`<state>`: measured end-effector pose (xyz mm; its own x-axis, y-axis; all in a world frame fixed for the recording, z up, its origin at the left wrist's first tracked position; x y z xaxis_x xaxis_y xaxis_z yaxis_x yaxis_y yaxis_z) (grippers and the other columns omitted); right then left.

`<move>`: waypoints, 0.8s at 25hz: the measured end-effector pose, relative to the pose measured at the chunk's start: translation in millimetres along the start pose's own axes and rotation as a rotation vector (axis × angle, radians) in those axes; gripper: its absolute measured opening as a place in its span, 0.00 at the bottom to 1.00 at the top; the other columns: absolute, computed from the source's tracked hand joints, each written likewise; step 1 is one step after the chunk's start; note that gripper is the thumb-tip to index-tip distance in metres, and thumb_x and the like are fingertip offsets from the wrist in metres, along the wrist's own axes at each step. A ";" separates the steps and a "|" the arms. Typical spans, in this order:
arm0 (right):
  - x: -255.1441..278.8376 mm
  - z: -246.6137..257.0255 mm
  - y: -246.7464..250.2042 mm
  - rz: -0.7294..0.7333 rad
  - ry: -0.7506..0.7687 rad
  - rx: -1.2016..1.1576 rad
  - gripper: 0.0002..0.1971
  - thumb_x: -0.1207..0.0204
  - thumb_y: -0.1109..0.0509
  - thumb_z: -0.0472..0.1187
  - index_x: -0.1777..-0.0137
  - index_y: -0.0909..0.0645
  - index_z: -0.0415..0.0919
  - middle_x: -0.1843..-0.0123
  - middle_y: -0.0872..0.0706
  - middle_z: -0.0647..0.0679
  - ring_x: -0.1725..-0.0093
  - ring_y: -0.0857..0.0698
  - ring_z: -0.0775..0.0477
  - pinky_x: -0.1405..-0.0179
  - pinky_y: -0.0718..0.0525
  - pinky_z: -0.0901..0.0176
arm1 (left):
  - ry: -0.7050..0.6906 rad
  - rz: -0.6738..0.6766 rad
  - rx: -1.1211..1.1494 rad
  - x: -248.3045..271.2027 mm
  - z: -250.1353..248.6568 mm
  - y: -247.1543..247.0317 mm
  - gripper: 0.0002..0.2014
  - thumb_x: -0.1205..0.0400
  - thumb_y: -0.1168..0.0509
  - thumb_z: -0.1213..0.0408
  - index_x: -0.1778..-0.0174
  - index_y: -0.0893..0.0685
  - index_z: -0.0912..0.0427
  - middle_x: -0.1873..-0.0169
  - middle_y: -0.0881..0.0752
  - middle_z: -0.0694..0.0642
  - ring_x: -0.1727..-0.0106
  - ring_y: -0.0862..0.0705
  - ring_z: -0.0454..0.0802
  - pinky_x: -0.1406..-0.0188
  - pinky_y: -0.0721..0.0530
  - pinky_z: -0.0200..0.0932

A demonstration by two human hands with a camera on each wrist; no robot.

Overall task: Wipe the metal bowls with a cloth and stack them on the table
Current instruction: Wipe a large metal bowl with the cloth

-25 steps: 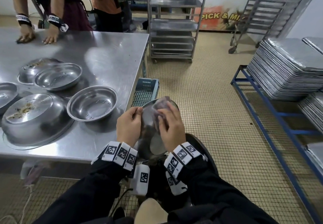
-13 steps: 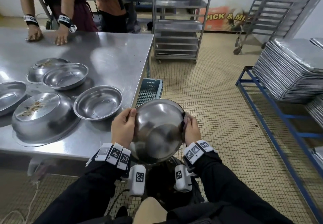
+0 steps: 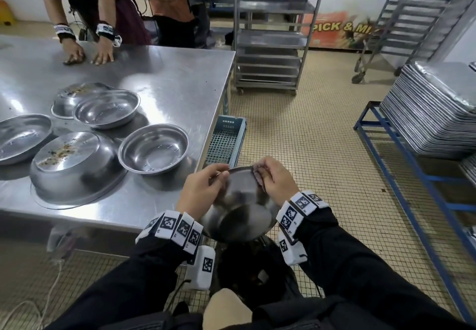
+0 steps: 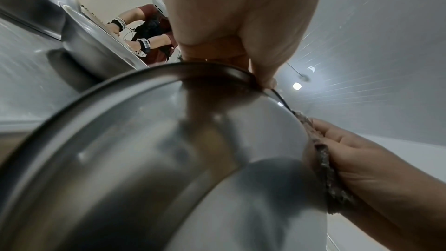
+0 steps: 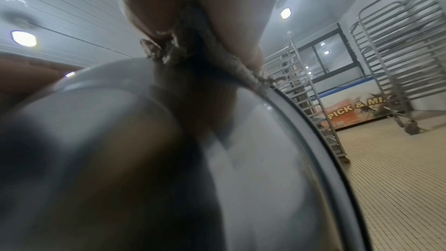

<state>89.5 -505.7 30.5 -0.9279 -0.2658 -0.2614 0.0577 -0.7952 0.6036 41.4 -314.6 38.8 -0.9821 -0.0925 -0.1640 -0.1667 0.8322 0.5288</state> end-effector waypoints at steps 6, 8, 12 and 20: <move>1.9 17.8 -6.3 -0.145 0.086 0.074 0.11 0.17 0.44 0.42 0.45 0.21 0.38 0.48 0.19 0.48 0.50 0.25 0.56 0.47 0.27 0.62 | 0.025 -0.135 -0.108 2.4 1.0 13.0 0.08 0.16 0.35 0.59 0.49 0.11 0.56 0.62 0.11 0.51 0.58 0.15 0.51 0.54 0.20 0.44; 11.4 26.0 -3.3 -0.353 0.015 0.180 0.18 0.18 0.46 0.48 0.42 0.19 0.40 0.43 0.22 0.44 0.45 0.30 0.51 0.47 0.29 0.60 | 0.048 -0.152 -0.108 1.2 1.9 13.2 0.08 0.15 0.36 0.60 0.52 0.12 0.56 0.67 0.14 0.48 0.61 0.17 0.50 0.58 0.22 0.42; 28.6 54.6 -22.8 -0.430 0.080 0.214 0.16 0.19 0.43 0.49 0.37 0.24 0.43 0.40 0.23 0.42 0.42 0.23 0.46 0.43 0.20 0.55 | 0.053 -0.164 0.001 -2.0 -4.0 7.7 0.10 0.14 0.38 0.65 0.61 0.16 0.57 0.72 0.18 0.45 0.67 0.21 0.45 0.67 0.28 0.28; 25.8 16.6 -7.9 -0.415 -0.197 0.029 0.20 0.14 0.49 0.48 0.31 0.25 0.38 0.32 0.23 0.43 0.34 0.24 0.47 0.31 0.24 0.52 | 0.058 -0.228 0.054 -0.7 -8.1 12.0 0.11 0.14 0.39 0.61 0.60 0.16 0.53 0.73 0.18 0.47 0.69 0.23 0.42 0.67 0.27 0.33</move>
<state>59.1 -497.2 31.4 -0.9227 0.1829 -0.3394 -0.3416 -0.7961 0.4996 39.3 -308.9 52.0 -0.9233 -0.3108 -0.2255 -0.3811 0.8141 0.4382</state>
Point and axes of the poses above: each hand's wrist, its own x-axis away from the middle knuckle, its own y-axis out of the back of the hand, z = x × y, the point moved 6 cm from there along -x, towards the middle knuckle
